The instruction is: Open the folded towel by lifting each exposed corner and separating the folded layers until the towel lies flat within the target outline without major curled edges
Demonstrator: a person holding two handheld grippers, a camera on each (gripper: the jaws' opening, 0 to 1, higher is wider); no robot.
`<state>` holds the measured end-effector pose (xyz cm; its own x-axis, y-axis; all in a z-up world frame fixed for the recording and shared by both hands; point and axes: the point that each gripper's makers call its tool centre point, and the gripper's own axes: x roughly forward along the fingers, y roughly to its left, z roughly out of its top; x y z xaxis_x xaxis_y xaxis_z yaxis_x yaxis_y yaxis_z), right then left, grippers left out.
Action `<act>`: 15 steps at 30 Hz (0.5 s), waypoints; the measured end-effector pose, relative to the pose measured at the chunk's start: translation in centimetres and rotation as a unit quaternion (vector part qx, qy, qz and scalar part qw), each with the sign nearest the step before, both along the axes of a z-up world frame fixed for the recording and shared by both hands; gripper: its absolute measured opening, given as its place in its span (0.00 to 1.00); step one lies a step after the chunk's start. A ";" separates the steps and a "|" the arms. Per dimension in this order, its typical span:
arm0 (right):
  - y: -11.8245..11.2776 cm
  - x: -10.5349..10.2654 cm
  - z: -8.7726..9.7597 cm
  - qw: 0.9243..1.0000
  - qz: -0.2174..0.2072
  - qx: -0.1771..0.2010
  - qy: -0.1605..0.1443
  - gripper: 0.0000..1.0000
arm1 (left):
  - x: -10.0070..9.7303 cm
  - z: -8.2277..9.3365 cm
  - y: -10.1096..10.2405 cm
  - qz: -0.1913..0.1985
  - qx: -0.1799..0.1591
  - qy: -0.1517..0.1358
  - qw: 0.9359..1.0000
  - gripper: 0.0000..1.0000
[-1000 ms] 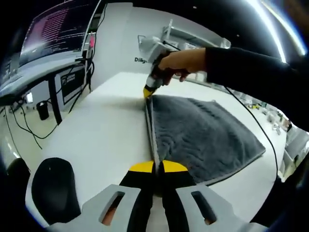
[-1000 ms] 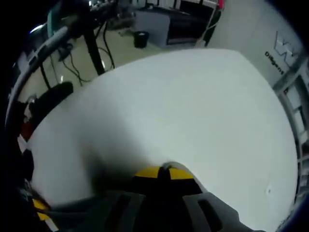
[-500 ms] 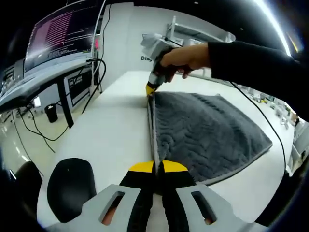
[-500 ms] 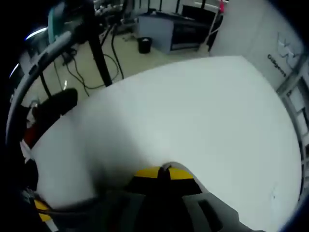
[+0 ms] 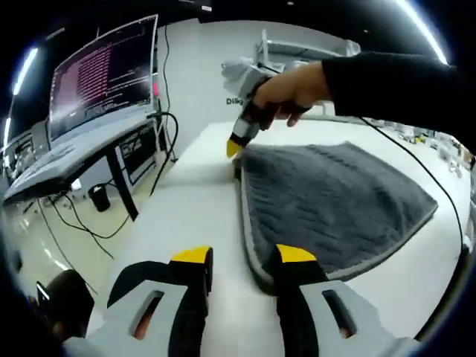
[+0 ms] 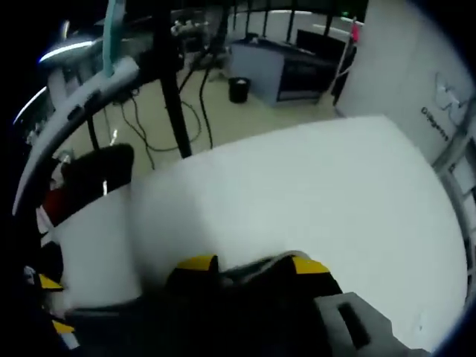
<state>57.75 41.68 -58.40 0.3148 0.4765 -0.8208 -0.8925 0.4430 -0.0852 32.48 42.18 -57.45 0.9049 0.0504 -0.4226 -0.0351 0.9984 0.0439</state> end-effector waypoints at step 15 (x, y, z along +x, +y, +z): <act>1.4 -4.4 0.4 0.989 0.048 0.053 0.128 0.85 | 0.2 -1.1 -1.4 -0.021 -0.023 0.013 0.999 0.34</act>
<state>53.37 43.03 -58.04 0.0523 0.5825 -0.8112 -0.9167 0.3502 0.1923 32.69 40.76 -58.55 0.8941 -0.0077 -0.4478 0.0076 1.0000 -0.0019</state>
